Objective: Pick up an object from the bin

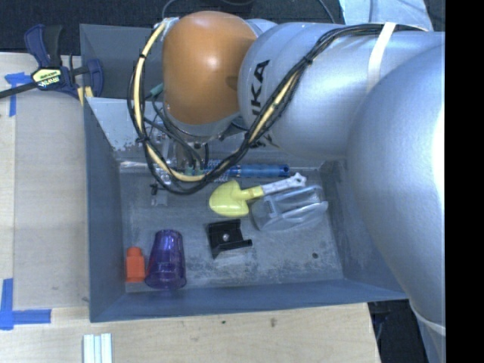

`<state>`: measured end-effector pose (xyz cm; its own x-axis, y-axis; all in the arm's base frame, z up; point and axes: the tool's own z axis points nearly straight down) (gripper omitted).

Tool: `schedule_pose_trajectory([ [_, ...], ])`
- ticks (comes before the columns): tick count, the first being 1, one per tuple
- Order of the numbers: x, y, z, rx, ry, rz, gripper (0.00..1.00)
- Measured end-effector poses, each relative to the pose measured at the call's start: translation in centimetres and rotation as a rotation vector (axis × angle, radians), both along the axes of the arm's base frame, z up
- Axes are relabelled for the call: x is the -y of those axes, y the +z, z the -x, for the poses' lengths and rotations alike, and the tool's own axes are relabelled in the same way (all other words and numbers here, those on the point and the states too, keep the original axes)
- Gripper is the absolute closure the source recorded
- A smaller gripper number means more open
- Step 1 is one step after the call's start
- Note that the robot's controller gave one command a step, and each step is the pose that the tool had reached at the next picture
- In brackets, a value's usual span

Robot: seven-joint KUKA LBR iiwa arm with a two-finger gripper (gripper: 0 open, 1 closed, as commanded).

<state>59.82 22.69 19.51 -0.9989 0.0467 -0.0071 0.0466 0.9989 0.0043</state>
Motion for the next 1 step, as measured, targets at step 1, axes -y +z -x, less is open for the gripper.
schedule_pose_trajectory([
  [1,1.48,-2.37,-1.69,-0.003,0.101,0.003,0.0],
])
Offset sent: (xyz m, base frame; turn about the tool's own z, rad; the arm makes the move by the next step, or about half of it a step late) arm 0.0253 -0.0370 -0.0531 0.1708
